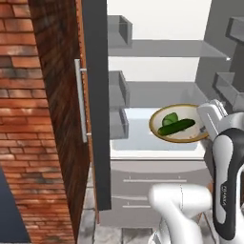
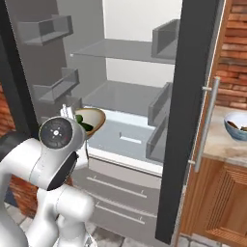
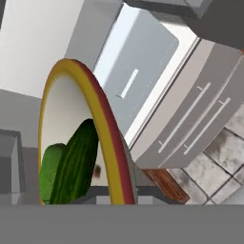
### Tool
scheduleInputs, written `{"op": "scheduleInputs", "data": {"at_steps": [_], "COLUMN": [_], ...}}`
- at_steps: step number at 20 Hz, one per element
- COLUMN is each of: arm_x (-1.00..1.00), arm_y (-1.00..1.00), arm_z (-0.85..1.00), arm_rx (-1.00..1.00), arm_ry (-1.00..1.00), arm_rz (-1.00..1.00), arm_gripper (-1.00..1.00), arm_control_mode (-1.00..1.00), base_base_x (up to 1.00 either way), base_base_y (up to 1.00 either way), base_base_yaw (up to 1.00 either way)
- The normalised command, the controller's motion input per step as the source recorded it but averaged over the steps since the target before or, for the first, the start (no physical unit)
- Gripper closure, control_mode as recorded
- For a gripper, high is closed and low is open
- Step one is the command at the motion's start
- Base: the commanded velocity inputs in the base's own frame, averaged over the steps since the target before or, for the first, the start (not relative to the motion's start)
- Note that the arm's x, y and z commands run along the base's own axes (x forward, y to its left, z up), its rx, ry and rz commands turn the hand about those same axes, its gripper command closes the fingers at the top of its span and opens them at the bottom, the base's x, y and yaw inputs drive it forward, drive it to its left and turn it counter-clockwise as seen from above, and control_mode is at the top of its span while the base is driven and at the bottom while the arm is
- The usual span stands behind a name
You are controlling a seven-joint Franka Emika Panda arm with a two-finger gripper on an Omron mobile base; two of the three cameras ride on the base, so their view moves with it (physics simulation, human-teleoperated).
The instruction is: Place the bowl with the cucumber and avocado on the second highest shelf of the fridge. Place the bowl with the chicken drumsticks on the top shelf of the fridge.
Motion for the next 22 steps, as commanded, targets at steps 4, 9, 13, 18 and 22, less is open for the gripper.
{"op": "scheduleInputs", "data": {"at_steps": [4, 9, 13, 18, 22], "arm_x": [0.0, 0.0, 0.0, 0.89, 1.0], "arm_y": [0.0, 0.0, 0.0, 0.15, 0.12], "arm_z": [0.0, 0.0, 0.0, -0.09, -0.06], "arm_rx": [0.0, 0.0, 0.0, -0.01, 0.01], "arm_ry": [0.0, 0.0, 0.0, 0.0, 0.01], "arm_rz": [0.0, 0.0, 0.0, -0.21, -0.22], "arm_gripper": [1.0, 1.0, 1.0, 1.0, 1.0], "arm_control_mode": [1.0, 1.0, 1.0, -1.0, -1.0], "base_base_x": [0.74, 0.65, 0.66, 0.0, 0.0], "base_base_y": [0.2, 0.16, 0.23, 0.0, 0.0], "base_base_yaw": [-0.27, -0.26, -0.2, 0.0, 0.0]}}
